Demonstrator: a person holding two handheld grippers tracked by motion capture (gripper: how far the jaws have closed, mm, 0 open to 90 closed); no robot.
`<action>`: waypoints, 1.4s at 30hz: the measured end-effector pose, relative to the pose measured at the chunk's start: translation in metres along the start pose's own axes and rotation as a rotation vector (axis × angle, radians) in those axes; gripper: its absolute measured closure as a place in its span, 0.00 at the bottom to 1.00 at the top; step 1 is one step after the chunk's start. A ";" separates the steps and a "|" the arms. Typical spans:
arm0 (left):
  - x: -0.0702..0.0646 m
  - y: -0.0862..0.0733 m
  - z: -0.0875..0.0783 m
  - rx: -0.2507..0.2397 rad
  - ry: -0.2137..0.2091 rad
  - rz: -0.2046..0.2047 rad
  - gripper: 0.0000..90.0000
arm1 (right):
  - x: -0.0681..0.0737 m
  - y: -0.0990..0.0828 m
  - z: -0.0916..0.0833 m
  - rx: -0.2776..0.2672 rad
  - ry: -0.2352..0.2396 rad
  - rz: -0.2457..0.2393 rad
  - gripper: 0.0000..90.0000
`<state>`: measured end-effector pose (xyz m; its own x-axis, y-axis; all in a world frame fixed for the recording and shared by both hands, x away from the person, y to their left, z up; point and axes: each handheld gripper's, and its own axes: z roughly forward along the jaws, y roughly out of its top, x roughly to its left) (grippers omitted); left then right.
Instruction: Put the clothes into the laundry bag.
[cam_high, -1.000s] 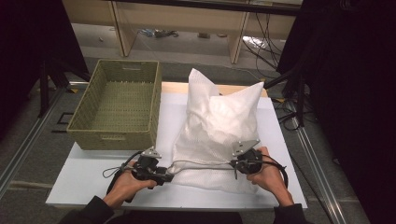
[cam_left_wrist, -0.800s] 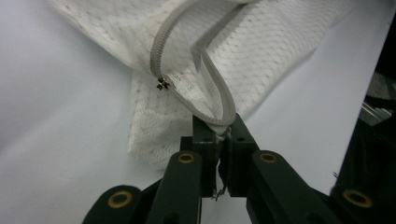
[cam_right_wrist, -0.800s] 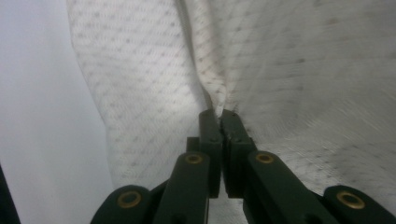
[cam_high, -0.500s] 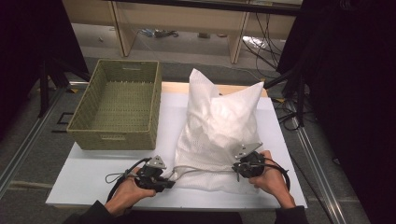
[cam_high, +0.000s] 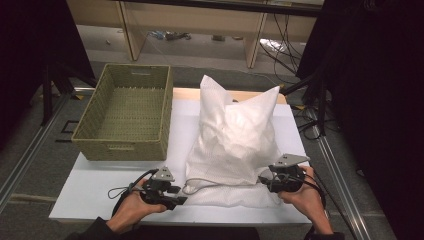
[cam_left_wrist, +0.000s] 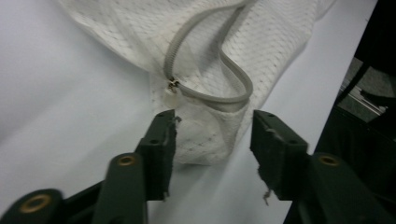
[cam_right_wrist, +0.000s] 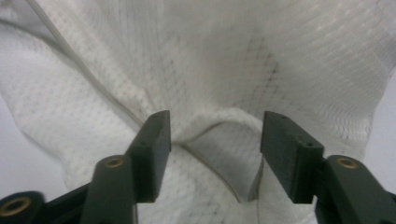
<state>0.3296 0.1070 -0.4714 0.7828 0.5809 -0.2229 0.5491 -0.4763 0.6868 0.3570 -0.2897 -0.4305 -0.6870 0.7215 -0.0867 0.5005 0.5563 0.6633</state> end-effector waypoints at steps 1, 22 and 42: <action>0.001 0.000 -0.002 -0.001 0.016 0.008 0.52 | 0.000 0.000 0.000 -0.006 0.005 0.009 0.46; 0.017 -0.007 -0.036 -0.111 0.175 -0.017 0.24 | 0.012 0.002 -0.010 -0.099 0.024 0.079 0.34; 0.022 -0.020 -0.054 -0.183 0.199 -0.029 0.18 | 0.039 -0.001 -0.003 -0.112 0.074 0.030 0.26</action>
<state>0.3193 0.1652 -0.4525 0.6847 0.7194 -0.1166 0.4941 -0.3407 0.7998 0.3280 -0.2632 -0.4319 -0.7117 0.7024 -0.0134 0.4624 0.4827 0.7438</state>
